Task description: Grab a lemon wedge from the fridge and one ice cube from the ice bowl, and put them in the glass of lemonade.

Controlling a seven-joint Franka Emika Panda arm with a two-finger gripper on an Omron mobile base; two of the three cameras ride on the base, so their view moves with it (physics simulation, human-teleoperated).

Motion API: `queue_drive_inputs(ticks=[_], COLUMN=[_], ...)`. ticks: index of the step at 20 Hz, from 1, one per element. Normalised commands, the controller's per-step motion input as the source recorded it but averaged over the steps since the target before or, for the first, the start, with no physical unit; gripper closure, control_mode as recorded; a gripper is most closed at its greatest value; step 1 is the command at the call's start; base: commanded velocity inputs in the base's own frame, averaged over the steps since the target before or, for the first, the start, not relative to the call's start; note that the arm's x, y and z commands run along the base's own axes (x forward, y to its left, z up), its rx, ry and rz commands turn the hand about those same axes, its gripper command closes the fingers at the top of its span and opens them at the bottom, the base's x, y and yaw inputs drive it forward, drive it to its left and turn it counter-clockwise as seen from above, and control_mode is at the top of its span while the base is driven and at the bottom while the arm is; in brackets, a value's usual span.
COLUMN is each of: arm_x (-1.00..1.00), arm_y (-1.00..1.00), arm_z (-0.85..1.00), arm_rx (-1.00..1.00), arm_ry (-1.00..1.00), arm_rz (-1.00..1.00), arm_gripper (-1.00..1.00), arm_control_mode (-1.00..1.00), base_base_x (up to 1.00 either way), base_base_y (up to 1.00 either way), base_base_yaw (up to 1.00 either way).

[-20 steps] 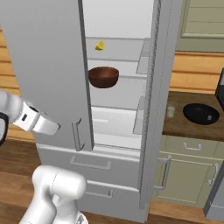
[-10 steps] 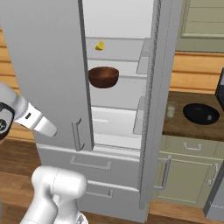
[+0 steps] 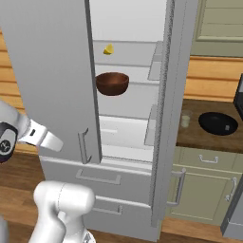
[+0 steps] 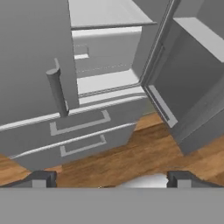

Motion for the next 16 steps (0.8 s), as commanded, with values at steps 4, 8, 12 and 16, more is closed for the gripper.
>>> queue_drive_inputs(ticks=[4, 8, 12, 16], arm_x=[0.42, 0.34, 0.31, 0.32], arm_y=[0.45, 0.39, 0.08, -0.06], arm_z=[-0.01, 0.00, -0.11, -0.26], arm_rx=[0.00, 0.00, 0.00, 0.05], arm_ry=[0.03, 0.15, 0.04, 0.00], arm_rz=[0.09, 0.02, 0.00, 0.00], arm_gripper=[-1.00, -1.00, -1.00, -1.00], arm_control_mode=[-1.00, -1.00, -1.00, -1.00], base_base_x=[0.00, 0.00, 0.00, 0.00], base_base_y=[0.00, 0.00, 0.00, 0.00], base_base_yaw=[0.00, 0.00, 0.00, 0.00])
